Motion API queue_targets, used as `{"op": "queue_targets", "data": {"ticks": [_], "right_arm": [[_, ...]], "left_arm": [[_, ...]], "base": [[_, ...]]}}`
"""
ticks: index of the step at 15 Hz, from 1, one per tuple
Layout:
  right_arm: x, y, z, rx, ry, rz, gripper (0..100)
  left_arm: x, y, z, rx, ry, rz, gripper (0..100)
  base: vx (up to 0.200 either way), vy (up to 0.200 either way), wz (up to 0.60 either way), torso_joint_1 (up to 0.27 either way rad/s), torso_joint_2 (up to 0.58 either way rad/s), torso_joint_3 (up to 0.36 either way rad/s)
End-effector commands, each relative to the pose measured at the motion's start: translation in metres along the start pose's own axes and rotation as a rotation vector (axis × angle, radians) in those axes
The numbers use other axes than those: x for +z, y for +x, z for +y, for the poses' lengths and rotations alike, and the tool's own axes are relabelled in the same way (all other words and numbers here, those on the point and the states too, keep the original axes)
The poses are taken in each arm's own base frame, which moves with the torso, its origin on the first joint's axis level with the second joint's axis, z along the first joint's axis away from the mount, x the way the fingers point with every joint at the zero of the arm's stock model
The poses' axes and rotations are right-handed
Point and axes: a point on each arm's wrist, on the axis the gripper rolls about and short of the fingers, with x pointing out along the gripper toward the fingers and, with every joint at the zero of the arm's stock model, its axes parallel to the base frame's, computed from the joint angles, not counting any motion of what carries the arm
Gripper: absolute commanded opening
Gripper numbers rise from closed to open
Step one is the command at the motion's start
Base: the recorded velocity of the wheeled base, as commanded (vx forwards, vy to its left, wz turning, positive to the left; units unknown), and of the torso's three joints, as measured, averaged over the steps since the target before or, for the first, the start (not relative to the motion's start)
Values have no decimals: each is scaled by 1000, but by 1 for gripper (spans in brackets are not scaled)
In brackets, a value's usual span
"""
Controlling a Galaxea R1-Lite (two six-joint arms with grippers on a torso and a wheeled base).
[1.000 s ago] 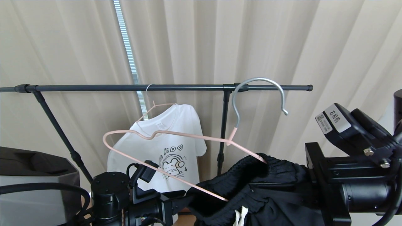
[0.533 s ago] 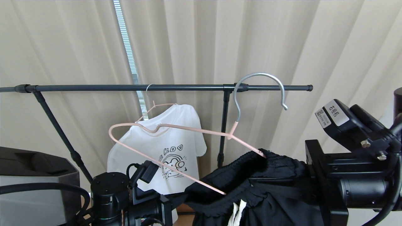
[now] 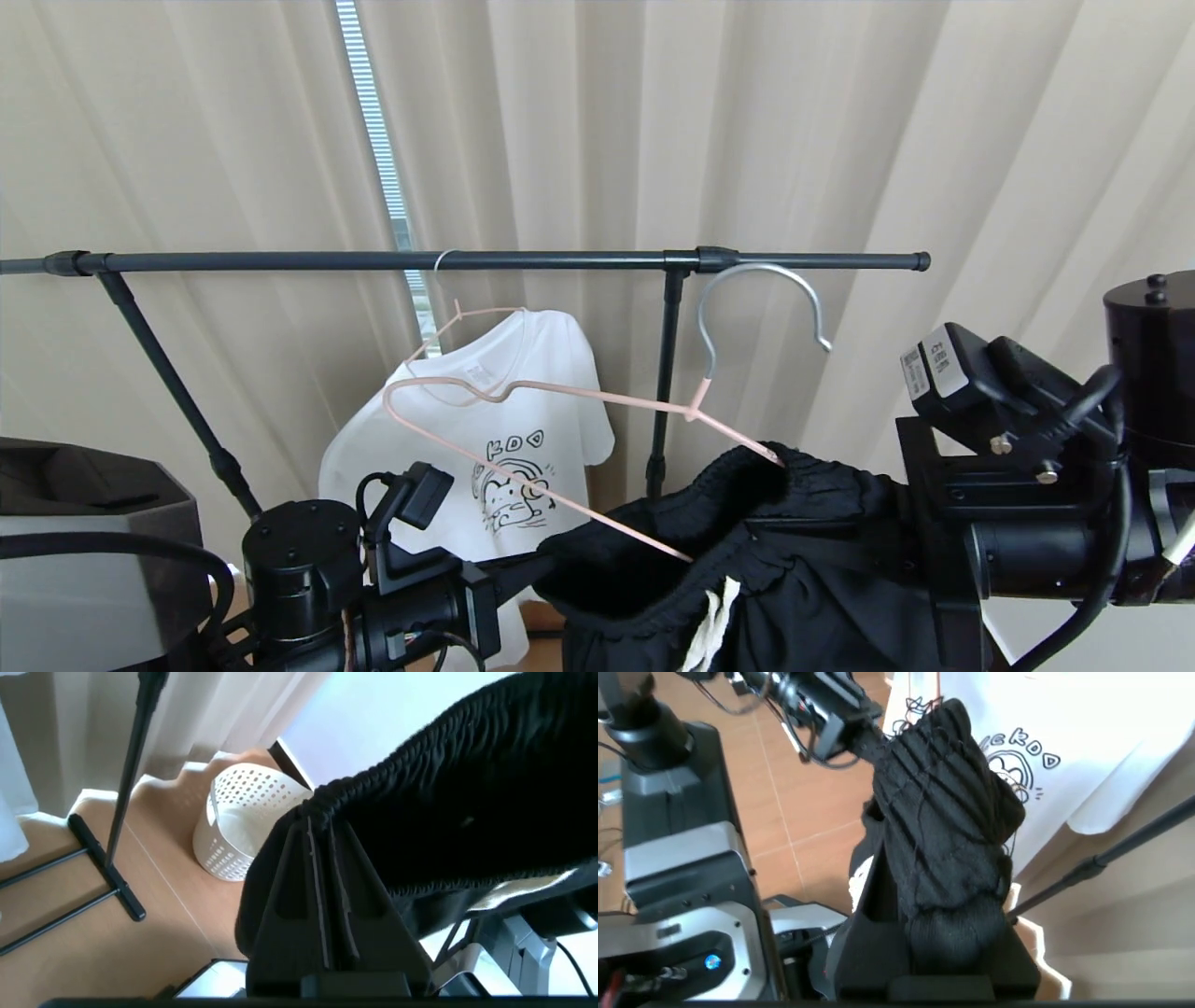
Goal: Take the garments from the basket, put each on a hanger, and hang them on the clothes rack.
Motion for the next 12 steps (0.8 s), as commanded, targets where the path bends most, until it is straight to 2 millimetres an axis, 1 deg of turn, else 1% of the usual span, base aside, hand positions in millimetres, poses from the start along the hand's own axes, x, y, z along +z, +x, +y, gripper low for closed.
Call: {"op": "queue_targets", "data": {"ticks": [1,7,10,12], "right_arm": [[-6,2,-5,-14,-6,25,0],[-9,-1,-12,-45,6,27,0],[-15,-2,-14,-55,-42,46,0],[-20,-3,-17,-63,-85,63,0]], "left_arm": [[4,-2,-1,-4,6,-19,0],[8,-5,6,24,10,-38,0],[12,-8,12,49,28,-57,0],[16,-11,13,53,35,-77,0]], "base": [[0,0,0,0,0,0],[0,0,0,0,0,0],[0,0,0,0,0,0],[0,0,0,0,0,0]]}}
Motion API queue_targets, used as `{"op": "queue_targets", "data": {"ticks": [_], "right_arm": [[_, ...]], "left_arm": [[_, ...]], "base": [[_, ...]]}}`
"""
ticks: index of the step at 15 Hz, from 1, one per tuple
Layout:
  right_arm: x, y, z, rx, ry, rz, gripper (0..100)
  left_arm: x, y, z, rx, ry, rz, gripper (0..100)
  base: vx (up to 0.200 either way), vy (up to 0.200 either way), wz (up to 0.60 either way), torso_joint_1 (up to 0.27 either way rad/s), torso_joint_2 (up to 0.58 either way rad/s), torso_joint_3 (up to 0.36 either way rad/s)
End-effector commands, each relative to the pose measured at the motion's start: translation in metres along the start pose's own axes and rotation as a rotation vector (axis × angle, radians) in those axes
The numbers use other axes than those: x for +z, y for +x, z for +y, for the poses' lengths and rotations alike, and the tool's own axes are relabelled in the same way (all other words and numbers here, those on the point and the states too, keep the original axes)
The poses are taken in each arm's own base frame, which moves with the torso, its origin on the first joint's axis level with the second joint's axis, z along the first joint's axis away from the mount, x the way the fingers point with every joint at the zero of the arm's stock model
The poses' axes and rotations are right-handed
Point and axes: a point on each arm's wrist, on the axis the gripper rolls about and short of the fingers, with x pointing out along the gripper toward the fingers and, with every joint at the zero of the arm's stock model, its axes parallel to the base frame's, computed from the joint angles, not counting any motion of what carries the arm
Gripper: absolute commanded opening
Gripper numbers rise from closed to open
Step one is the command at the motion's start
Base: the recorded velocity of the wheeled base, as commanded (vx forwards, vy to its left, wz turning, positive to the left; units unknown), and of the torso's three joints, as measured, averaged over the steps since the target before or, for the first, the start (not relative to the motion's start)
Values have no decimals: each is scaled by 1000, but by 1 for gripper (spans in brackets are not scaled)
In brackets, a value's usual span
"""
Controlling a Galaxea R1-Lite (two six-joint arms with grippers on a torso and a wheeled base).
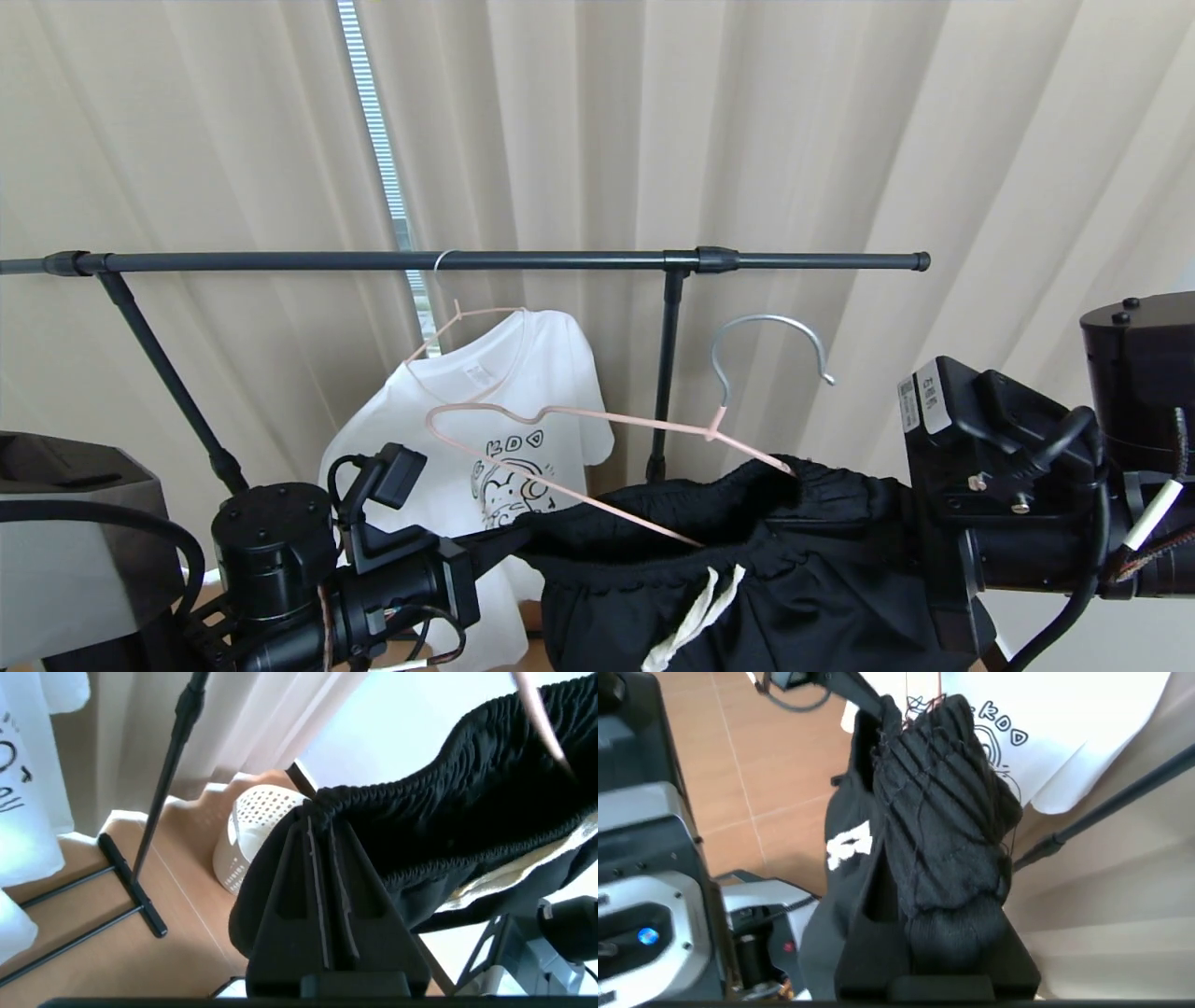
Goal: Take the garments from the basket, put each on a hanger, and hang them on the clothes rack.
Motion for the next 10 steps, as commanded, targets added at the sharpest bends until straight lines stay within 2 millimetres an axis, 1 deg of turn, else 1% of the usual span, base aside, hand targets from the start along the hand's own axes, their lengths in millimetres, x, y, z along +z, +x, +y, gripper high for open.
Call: {"op": "queue_targets", "data": {"ticks": [1,10], "right_arm": [[-6,0,-3,-12,-8,19,0],[-25,-4,-11,-45,-138,80,0]], "left_arm": [[4,-3,1,4,3,-21,0],[14,-6,13,46,1,-64,0]], "base": [[0,0,0,0,0,0],[0,0,0,0,0,0]]}}
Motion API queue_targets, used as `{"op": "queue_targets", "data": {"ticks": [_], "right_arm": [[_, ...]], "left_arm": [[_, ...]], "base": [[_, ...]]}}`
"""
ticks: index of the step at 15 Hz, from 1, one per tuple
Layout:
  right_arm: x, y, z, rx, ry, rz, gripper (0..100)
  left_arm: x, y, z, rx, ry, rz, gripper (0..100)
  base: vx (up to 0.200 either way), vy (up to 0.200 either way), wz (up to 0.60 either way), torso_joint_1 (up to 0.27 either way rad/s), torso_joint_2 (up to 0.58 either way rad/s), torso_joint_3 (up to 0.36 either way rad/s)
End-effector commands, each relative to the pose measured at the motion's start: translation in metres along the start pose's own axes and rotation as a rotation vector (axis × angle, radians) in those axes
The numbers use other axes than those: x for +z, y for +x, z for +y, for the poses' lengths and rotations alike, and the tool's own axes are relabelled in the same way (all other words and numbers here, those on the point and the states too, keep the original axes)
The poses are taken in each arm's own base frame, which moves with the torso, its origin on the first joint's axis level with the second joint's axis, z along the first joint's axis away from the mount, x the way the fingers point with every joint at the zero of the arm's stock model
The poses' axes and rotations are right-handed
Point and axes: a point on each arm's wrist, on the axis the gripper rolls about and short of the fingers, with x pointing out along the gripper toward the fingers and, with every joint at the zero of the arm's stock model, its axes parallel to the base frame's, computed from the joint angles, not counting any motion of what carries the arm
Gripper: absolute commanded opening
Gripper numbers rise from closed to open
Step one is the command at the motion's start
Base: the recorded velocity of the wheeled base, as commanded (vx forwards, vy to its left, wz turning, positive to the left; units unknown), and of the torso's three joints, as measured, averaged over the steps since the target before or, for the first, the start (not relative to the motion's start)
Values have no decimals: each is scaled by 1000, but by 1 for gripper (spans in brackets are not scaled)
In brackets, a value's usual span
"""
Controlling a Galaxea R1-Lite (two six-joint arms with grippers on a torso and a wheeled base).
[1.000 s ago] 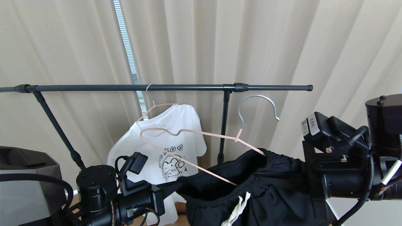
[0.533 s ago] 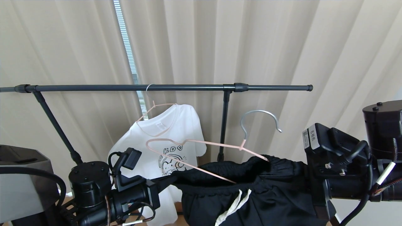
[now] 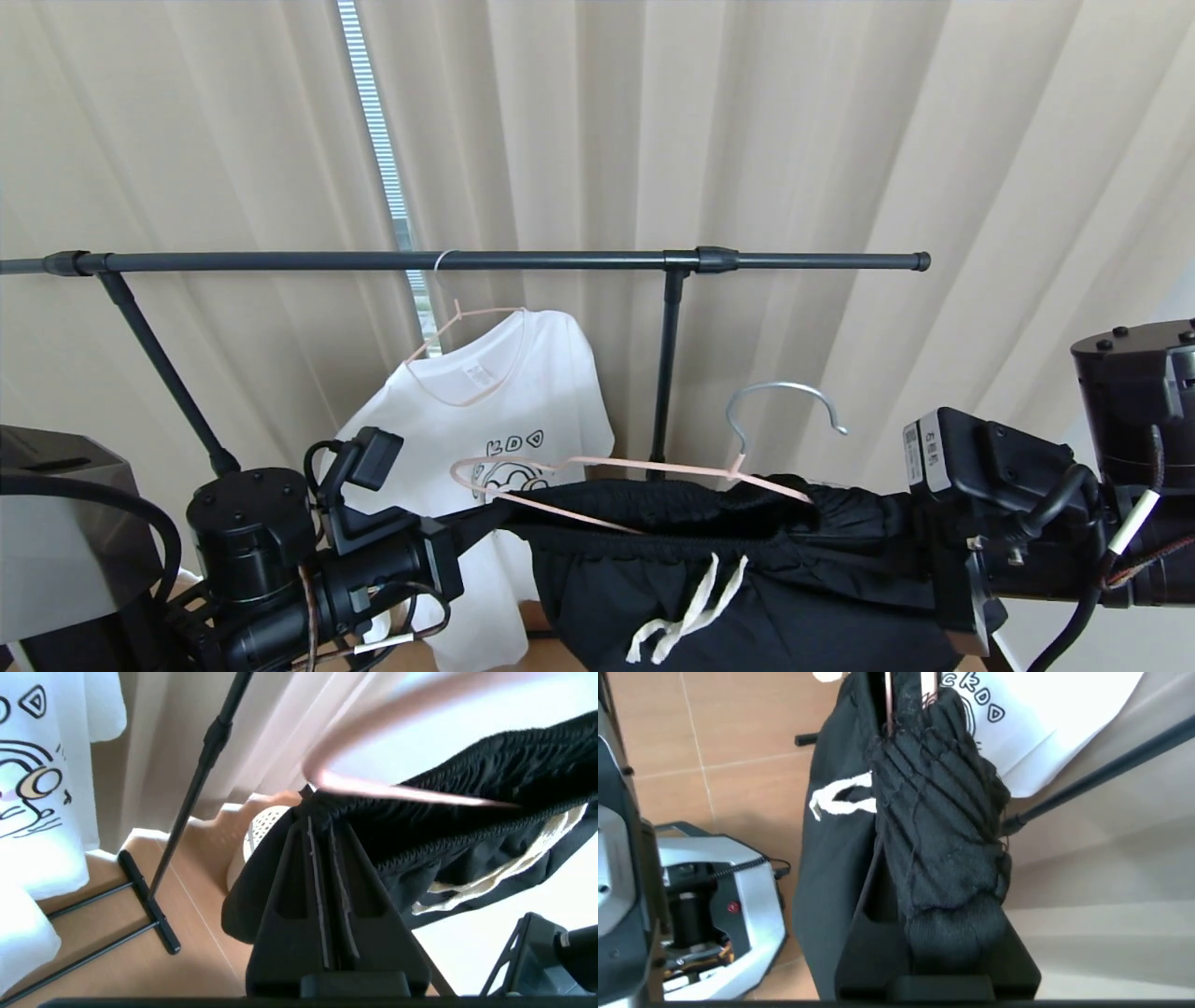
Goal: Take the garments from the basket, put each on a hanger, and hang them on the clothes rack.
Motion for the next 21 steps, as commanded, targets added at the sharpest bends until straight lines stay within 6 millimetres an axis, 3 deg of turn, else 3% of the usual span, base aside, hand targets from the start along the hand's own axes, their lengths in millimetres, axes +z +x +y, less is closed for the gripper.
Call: {"op": "queue_targets", "data": {"ticks": [1,21], "right_arm": [[-4,0,-2,-8,-2,14,0],[-34,6,-26,-129,-76,193,0]], "left_arm": [[1,0,2,6,0,-8,0],[12,-5,11,40,1,-56,0]], "base": [[0,0,0,0,0,0],[0,0,0,0,0,0]]}}
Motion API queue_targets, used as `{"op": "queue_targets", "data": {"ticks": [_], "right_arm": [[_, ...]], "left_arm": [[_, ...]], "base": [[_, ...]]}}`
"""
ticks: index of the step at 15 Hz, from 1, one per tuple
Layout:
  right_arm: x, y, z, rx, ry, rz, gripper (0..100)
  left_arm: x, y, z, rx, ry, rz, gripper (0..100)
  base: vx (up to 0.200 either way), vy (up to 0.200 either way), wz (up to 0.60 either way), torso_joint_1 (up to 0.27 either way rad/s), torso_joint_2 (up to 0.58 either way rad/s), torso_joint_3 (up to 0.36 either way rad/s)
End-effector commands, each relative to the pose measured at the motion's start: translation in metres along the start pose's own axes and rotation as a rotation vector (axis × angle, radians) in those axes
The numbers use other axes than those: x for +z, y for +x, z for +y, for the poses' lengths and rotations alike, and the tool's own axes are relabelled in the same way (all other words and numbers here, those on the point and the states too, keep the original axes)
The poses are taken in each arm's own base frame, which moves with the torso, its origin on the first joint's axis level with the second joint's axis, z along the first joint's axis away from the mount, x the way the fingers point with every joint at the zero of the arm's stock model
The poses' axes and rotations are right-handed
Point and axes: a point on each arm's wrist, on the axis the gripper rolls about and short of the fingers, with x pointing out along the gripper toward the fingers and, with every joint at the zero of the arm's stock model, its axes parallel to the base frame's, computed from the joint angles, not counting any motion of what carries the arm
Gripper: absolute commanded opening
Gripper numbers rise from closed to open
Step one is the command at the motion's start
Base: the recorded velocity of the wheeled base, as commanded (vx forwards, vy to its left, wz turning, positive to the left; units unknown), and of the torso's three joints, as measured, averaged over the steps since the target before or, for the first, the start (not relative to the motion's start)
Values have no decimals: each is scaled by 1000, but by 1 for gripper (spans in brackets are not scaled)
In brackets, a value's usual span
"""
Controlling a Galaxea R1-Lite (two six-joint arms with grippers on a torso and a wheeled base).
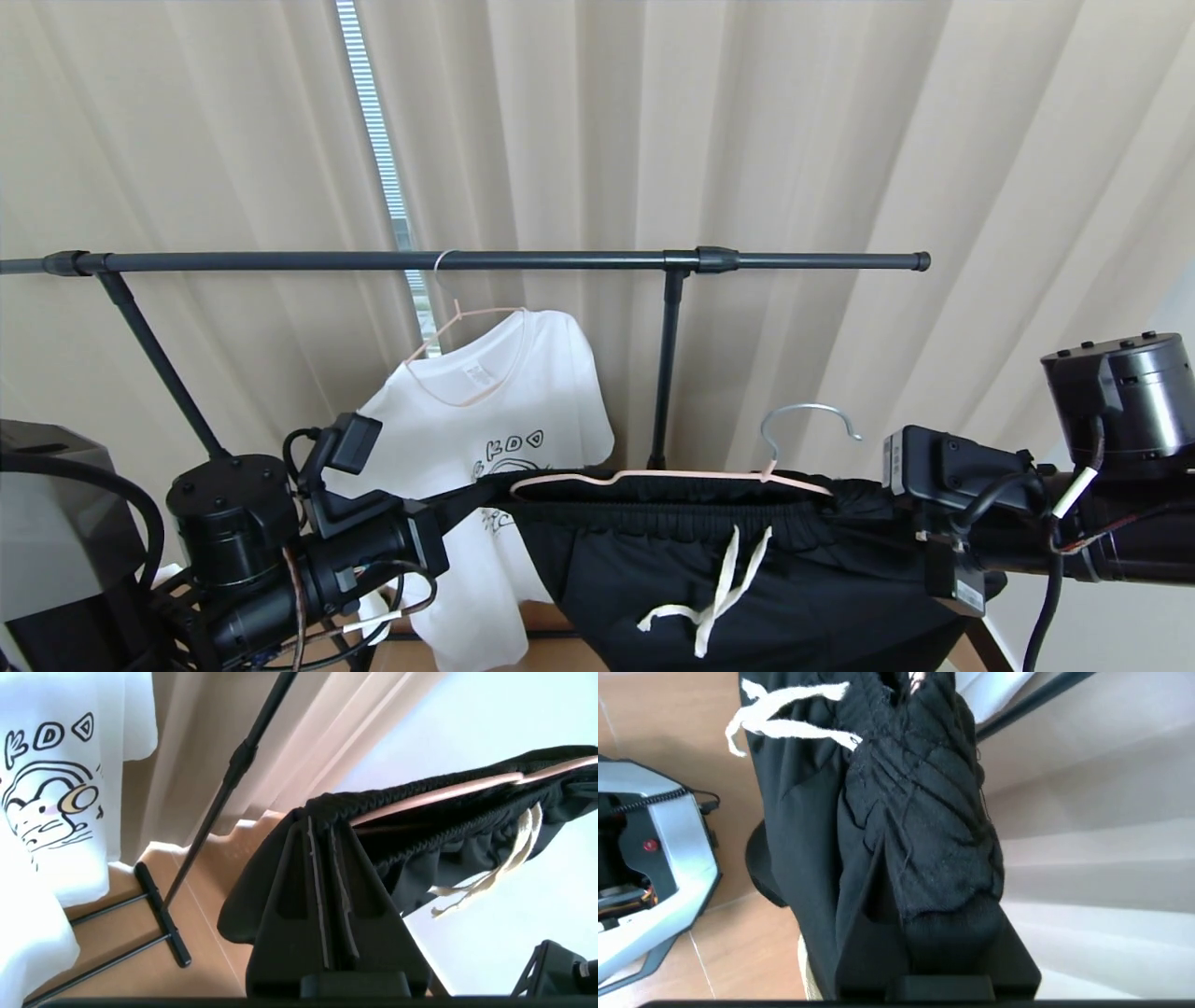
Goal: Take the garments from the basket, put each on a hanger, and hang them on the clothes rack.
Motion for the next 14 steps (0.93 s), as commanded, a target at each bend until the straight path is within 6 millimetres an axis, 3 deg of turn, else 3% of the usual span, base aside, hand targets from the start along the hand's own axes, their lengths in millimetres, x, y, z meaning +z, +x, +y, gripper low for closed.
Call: {"op": "queue_targets", "data": {"ticks": [1,8,9,12,14], "right_arm": [[-2,4,0,-6,-9,32,0],[-5,5,1,-23,-16,89,0],[-6,8,0,-35,-15,117,0],[-6,11,0,-41,-17,136,0],[-7,13,0,-44,-15,148,0]], "left_arm": [[2,-1,-1,-3,4,-8,0],[10,-6,-9,-29,39,-43,0],[28,-7,-22,-62,202,-101,0],[58,1,-37,-57,234,-56,0],[84,2,-63,-58,229,2,0]], "base": [[0,0,0,0,0,0],[0,0,0,0,0,0],[0,0,0,0,0,0],[0,0,0,0,0,0],[0,0,0,0,0,0]]}}
